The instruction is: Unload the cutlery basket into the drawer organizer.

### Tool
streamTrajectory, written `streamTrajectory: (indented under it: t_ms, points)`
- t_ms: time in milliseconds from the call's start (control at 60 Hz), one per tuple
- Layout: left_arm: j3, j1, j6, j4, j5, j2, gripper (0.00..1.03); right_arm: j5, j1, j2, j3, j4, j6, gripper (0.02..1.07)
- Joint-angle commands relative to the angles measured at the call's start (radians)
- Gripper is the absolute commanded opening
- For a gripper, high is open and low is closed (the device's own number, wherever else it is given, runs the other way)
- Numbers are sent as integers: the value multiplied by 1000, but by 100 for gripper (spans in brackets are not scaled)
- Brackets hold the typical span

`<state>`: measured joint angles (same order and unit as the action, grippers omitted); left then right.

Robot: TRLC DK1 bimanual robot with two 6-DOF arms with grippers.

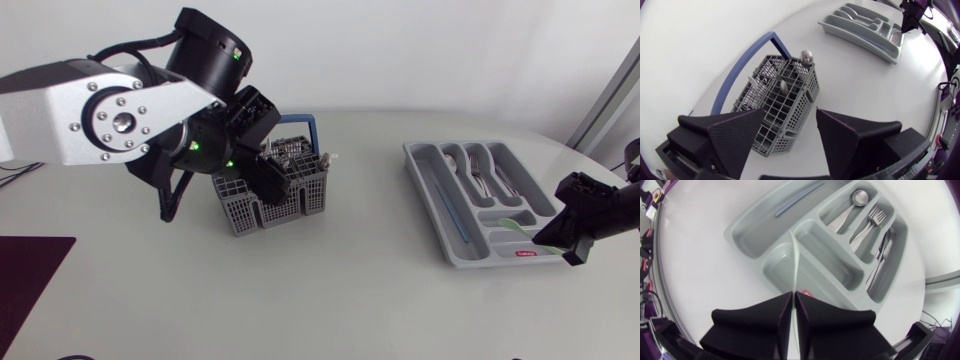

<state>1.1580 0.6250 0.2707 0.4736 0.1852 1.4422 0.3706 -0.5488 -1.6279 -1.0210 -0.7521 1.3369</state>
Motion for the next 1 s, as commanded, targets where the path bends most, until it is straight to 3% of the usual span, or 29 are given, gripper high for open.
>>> streamTrajectory:
  t_ms: [0, 333, 717, 767, 817, 833, 883, 917, 983]
  points:
    - [-26, -5, 12, 10, 5, -17, 90, 8, -31, -38, -7, -7, 166, 12]
    - [-24, -4, 10, 8, 5, -5, 90, -62, -10, -78, 118, 300, 323, 9]
    - [-21, -8, 10, 5, 5, 6, 90, -64, -13, -27, 205, 353, 415, 9]
    - [-18, -4, 7, 5, 5, 7, 90, -68, -10, -29, 210, 366, 412, 19]
    - [-17, -2, 5, 5, 5, 7, 90, -73, -10, -26, 211, 375, 404, 43]
    - [-15, -2, 5, 5, 5, 7, 90, -73, -10, -21, 211, 379, 395, 58]
    - [-17, -1, 5, 5, 5, 6, 90, -71, -11, -3, 214, 379, 386, 77]
    - [-17, -2, 7, 5, 5, 4, 90, -70, -10, 17, 217, 378, 370, 88]
    - [-21, -4, 9, 7, 5, -3, 90, -64, -5, 69, 220, 359, 346, 99]
